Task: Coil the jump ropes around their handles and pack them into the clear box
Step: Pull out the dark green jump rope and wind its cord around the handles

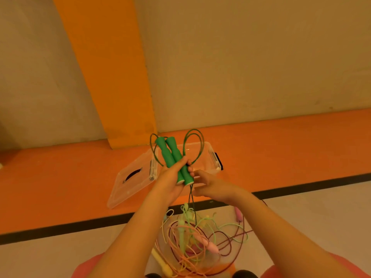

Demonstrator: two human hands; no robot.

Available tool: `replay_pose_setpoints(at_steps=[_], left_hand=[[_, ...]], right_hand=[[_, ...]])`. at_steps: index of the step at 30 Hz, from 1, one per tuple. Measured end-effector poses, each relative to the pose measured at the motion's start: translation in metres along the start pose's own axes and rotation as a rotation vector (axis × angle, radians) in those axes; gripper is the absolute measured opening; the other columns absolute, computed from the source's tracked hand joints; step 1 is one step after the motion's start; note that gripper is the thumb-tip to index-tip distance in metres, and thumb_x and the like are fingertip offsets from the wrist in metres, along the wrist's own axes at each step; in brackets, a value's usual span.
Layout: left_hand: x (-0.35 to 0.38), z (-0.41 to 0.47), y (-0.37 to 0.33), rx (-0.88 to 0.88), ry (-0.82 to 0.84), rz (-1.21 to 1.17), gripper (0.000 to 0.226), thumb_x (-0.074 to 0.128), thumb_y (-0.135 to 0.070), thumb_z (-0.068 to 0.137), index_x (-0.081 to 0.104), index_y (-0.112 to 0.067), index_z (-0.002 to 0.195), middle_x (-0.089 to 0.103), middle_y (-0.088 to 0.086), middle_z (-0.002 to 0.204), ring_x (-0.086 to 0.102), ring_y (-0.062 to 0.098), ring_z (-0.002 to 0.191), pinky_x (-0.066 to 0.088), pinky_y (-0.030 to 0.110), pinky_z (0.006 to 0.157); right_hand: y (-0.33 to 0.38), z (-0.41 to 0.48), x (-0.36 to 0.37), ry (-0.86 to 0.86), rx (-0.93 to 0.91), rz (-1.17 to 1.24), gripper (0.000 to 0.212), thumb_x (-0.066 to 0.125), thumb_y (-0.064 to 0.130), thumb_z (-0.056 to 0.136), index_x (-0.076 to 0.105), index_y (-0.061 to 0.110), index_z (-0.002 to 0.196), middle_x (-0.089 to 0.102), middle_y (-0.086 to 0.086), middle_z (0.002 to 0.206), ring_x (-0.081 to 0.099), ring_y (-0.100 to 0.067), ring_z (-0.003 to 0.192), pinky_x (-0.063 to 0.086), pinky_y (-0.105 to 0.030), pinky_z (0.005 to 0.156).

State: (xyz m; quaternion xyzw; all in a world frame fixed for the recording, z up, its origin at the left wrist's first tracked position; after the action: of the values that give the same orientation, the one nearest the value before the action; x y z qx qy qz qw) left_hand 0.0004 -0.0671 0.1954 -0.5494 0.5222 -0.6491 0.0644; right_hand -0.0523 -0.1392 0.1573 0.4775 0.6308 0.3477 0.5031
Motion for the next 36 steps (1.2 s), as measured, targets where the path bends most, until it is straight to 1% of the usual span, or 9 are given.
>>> replay_pose_setpoints(at_steps=[3,7,11,19,23,27,30,33,36], left_hand=[[0.002,-0.001,-0.003,-0.024,0.017,-0.091,0.009,0.047,-0.006,0.096,0.051,-0.007,0.088,0.054,0.006,0.070,0.051,0.012,0.051,0.047,0.023,0.049],[-0.004,-0.002,-0.006,0.001,0.004,0.013,0.008,0.051,-0.005,0.095,0.056,-0.003,0.101,0.067,0.010,0.087,0.058,0.012,0.057,0.050,0.023,0.051],[-0.013,-0.003,-0.011,-0.013,-0.018,0.140,0.013,0.058,-0.005,0.089,0.054,-0.007,0.102,0.066,0.015,0.109,0.061,0.013,0.058,0.052,0.024,0.053],[0.003,-0.012,0.017,-0.093,0.122,0.389,0.017,0.055,0.002,0.091,0.057,-0.005,0.107,0.065,0.008,0.089,0.061,0.015,0.052,0.051,0.025,0.050],[0.008,-0.010,0.022,-0.059,0.157,0.452,0.013,0.056,0.001,0.091,0.057,-0.007,0.100,0.062,0.010,0.098,0.061,0.014,0.054,0.050,0.025,0.051],[0.004,-0.010,0.019,-0.013,0.060,0.479,0.009,0.057,0.001,0.091,0.056,-0.006,0.086,0.057,0.010,0.075,0.056,0.012,0.050,0.048,0.026,0.053],[0.001,-0.008,0.012,0.012,0.004,0.325,0.011,0.053,0.004,0.092,0.052,-0.004,0.086,0.051,0.010,0.070,0.055,0.013,0.048,0.048,0.024,0.050],[0.005,-0.007,0.008,0.010,0.008,0.178,0.009,0.051,0.003,0.093,0.052,-0.004,0.088,0.052,0.009,0.070,0.054,0.013,0.049,0.048,0.023,0.050],[0.007,-0.007,0.005,0.001,0.006,0.047,0.009,0.050,0.001,0.093,0.053,-0.005,0.088,0.054,0.007,0.069,0.053,0.013,0.050,0.048,0.023,0.049]], right_hand=[[-0.003,0.009,-0.005,-0.153,-0.014,-0.087,0.008,0.056,0.020,0.093,0.049,0.023,0.097,0.059,0.003,0.096,0.051,-0.007,0.072,0.038,-0.019,0.063],[-0.007,0.016,-0.014,-0.256,-0.034,-0.047,0.024,0.046,0.007,0.095,0.053,0.019,0.076,0.060,-0.006,0.077,0.051,-0.016,0.066,0.039,-0.029,0.062],[0.026,-0.002,-0.046,-0.449,-0.159,0.282,0.021,0.040,0.002,0.098,0.049,0.011,0.081,0.061,-0.008,0.071,0.061,-0.010,0.055,0.045,-0.025,0.055],[0.084,-0.050,-0.088,-0.565,-0.477,0.658,0.018,0.040,0.013,0.100,0.055,0.012,0.091,0.071,-0.011,0.092,0.071,-0.024,0.088,0.057,-0.029,0.074],[0.094,-0.051,-0.080,-0.493,-0.519,0.735,0.018,0.039,0.014,0.101,0.056,0.011,0.095,0.070,-0.016,0.100,0.069,-0.028,0.095,0.057,-0.030,0.077],[0.079,-0.043,-0.084,-0.475,-0.476,0.818,0.015,0.039,0.014,0.101,0.052,0.008,0.107,0.068,-0.016,0.103,0.066,-0.028,0.102,0.056,-0.033,0.085],[0.052,-0.028,-0.081,-0.390,-0.297,0.706,0.024,0.046,0.002,0.095,0.050,0.010,0.117,0.066,-0.008,0.107,0.059,-0.026,0.115,0.044,-0.038,0.102],[0.017,-0.008,-0.042,-0.099,-0.105,0.309,0.046,0.050,-0.007,0.087,0.049,0.020,0.124,0.058,-0.002,0.125,0.049,-0.018,0.124,0.033,-0.038,0.107],[-0.016,0.009,0.003,0.060,-0.031,-0.104,0.054,0.062,0.012,0.084,0.044,0.022,0.134,0.054,-0.002,0.132,0.049,-0.017,0.123,0.038,-0.040,0.107]])
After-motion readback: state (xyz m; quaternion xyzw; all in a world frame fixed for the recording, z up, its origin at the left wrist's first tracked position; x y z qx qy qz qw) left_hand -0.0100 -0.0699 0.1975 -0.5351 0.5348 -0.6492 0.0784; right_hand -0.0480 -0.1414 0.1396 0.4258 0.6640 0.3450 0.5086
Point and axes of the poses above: each hand's wrist, its own z-axis towards the middle knuckle, its own x-axis out of the palm, y = z × x, the point moved 9 cm from there along z, towards the middle knuckle
